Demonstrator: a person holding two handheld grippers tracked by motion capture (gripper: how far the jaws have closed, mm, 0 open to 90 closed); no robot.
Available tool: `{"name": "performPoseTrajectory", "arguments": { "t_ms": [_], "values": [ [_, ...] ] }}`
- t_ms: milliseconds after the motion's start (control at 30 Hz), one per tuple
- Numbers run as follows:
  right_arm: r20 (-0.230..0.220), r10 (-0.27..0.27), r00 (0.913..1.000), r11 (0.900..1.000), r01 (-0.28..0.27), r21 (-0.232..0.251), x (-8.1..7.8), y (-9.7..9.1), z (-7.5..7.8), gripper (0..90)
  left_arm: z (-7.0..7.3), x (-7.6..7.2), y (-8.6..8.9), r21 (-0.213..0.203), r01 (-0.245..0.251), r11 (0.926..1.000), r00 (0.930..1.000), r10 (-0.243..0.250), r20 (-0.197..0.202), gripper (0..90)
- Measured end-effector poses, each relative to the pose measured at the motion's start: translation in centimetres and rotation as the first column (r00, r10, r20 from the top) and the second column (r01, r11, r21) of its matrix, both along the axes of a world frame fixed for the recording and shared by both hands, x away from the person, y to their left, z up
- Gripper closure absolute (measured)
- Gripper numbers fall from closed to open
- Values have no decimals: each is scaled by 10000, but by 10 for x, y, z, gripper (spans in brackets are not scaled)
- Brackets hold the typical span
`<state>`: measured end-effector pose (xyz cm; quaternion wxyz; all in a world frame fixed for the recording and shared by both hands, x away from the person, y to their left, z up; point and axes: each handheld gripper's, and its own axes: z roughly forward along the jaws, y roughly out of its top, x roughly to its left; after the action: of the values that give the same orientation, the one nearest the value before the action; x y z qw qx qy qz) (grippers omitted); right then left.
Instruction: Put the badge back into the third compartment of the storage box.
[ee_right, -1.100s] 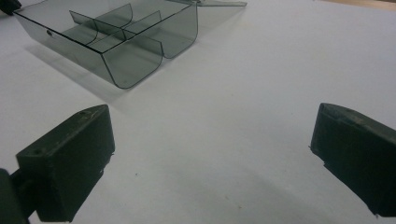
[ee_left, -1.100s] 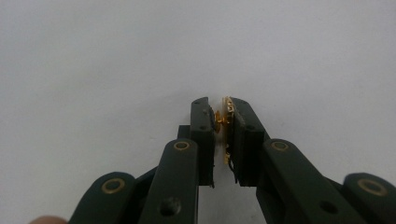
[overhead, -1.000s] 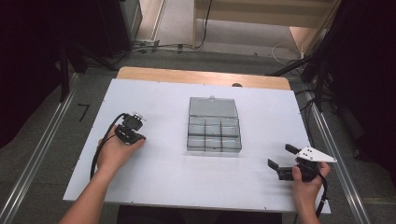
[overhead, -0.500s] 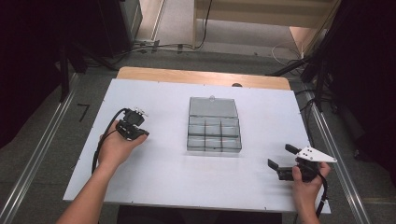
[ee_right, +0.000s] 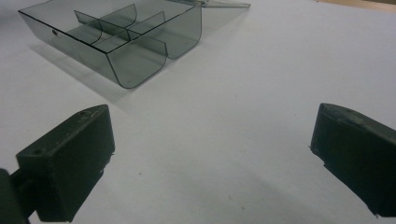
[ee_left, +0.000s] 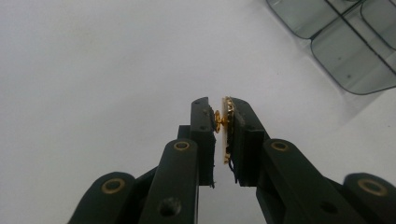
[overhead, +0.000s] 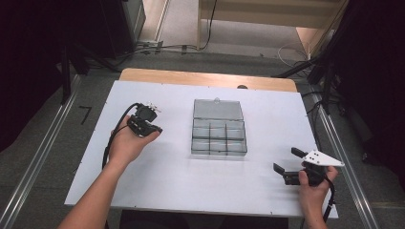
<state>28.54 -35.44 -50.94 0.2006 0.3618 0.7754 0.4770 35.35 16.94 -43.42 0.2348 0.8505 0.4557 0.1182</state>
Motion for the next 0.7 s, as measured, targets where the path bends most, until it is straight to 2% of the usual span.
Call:
{"name": "performPoseTrajectory", "arguments": {
  "t_ms": [67,367,533,700],
  "values": [
    [6,20,10000,10000,-20,-5,0,0,0,0,2,1,-3,-87,31,10000,10000,-30,38,819],
    [83,101,9999,9999,-101,83,-1,0,1,0,13,6,-19,-1,428,9991,9988,-428,220,819],
    [105,106,9999,9999,-106,73,-1,0,1,0,17,9,-27,-216,523,9984,9982,-516,294,819],
    [110,91,9999,10000,-91,27,-2,0,1,0,21,13,-36,-201,741,9970,9969,-735,292,819]
  ]
}}
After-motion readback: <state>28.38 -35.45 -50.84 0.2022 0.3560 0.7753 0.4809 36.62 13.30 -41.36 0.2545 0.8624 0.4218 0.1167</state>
